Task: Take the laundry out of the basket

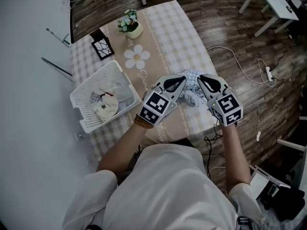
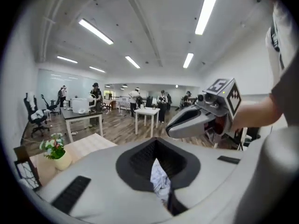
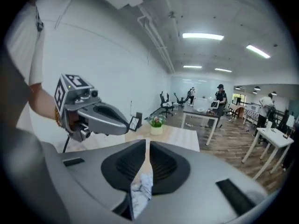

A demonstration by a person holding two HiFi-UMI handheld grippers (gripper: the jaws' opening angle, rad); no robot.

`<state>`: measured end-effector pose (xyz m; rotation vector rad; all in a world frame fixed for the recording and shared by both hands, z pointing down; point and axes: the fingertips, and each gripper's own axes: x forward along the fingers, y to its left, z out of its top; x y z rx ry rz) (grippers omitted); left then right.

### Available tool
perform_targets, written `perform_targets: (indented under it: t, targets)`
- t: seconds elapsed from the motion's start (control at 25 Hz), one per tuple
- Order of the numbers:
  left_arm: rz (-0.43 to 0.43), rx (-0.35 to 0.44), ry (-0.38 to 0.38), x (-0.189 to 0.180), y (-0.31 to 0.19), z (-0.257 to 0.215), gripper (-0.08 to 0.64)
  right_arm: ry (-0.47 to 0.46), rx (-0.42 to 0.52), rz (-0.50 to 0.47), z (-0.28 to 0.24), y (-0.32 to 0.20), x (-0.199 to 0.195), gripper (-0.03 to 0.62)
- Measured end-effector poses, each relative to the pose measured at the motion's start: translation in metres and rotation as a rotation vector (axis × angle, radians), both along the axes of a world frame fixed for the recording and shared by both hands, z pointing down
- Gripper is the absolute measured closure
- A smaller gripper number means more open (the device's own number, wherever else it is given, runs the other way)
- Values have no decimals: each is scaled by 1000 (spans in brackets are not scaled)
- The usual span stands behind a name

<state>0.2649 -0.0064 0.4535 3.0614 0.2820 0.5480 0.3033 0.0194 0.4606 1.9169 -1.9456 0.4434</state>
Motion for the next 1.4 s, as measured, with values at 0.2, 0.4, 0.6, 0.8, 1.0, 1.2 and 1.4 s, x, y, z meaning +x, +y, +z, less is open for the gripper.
perform_targets:
  t: [0.2,0.4,0.6,0.8,1.0,1.2,1.4]
  targets:
    - [-124,-70,227,-50,2,-74,551,-15,194,-7,-71,1,-46,591]
    - [-234,-104,339,-101,5,-119,551,-28,317,-12,-117,3,-90,589]
    - [-270,-59,341,-140,21,-131,551,-25,388,-30,-144,12,-130,589]
    - [-260,-25,381,-155,35,-137,551,-31,403,-53,-149,24,-152,589]
    - [-287,-105,340,-158,36,-127,551,-40,396,-42,-146,27,-154,589]
    - [-274,-130,338,-160,38,-124,551,-47,410,-37,-148,27,-156,589]
    - [-256,-26,373,-161,36,-137,548,-45,403,-57,-150,25,-159,588]
